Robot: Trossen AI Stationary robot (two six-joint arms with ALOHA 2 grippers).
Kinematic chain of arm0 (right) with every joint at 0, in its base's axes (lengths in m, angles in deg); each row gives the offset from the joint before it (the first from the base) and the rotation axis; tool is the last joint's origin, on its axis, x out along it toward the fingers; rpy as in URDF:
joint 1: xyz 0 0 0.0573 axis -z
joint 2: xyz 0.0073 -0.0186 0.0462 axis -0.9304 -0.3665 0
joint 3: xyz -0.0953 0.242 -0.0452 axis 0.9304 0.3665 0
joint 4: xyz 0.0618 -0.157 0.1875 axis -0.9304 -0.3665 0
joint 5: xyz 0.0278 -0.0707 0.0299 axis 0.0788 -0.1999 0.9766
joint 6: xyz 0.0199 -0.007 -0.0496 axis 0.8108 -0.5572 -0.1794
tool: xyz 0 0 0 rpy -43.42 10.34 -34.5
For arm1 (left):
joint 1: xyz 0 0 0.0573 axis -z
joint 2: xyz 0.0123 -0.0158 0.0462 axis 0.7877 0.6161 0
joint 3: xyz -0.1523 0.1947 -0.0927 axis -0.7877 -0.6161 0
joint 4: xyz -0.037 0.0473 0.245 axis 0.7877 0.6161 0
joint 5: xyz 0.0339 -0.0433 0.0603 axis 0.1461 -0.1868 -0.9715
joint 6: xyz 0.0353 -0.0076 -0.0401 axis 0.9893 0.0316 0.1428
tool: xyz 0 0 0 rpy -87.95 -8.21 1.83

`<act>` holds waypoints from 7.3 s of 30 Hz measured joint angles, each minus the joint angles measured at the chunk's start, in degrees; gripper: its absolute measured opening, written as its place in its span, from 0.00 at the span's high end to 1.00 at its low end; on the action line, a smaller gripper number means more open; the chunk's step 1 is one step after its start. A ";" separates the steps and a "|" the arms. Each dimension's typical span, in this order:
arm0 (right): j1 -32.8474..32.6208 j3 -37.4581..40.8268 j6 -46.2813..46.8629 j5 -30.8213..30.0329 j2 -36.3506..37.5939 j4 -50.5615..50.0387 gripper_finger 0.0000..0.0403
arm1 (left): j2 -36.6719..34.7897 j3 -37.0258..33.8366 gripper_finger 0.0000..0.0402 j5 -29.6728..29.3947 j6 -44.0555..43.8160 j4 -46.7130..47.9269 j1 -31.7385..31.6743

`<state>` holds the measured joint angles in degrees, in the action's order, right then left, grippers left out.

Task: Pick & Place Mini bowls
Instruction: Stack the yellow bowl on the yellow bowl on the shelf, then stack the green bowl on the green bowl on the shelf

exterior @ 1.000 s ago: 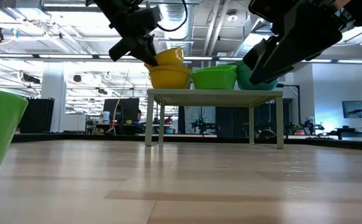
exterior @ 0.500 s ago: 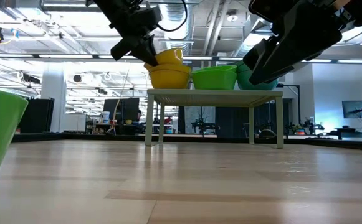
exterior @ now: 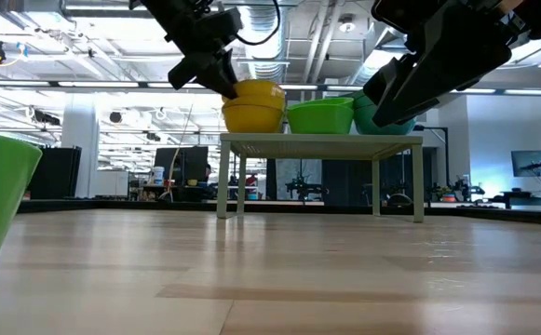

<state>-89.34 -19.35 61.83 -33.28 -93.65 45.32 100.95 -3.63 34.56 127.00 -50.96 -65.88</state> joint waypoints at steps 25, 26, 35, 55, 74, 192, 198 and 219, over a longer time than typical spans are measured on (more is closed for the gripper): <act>-0.03 0.00 0.00 0.00 0.00 -0.02 0.65 | -0.34 0.00 0.58 -11.99 -8.83 -3.32 11.23; -0.05 0.00 0.00 0.00 0.00 -0.04 0.65 | -0.44 0.00 0.57 -11.86 -10.92 -3.25 12.69; -0.06 0.00 0.17 0.00 0.01 -0.13 0.66 | -0.52 -0.73 0.62 12.31 -38.21 5.22 26.70; -0.02 0.02 0.15 -0.07 0.02 4.88 0.66 | 1.23 -26.62 0.62 19.48 -87.51 -24.41 48.01; 0.00 0.03 -0.02 -0.09 0.02 6.07 0.66 | 14.67 -28.46 0.76 18.89 -86.04 -36.68 50.78; 19.86 -51.96 -9.84 -35.40 -14.88 -58.07 1.00 | -8.68 -35.69 0.78 6.04 -70.25 -38.68 27.89; 21.50 -51.52 -10.40 -33.94 -14.88 -58.18 1.00 | -8.68 -35.69 0.78 6.04 -70.27 -38.91 27.89; 25.53 -51.52 -17.45 -25.42 -14.88 -58.16 0.92 | -8.68 -35.65 0.78 6.04 -70.29 -39.85 27.89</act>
<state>-63.81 -70.86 44.38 -58.69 -108.53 -12.84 92.28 -39.28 40.60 56.70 -90.81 -37.99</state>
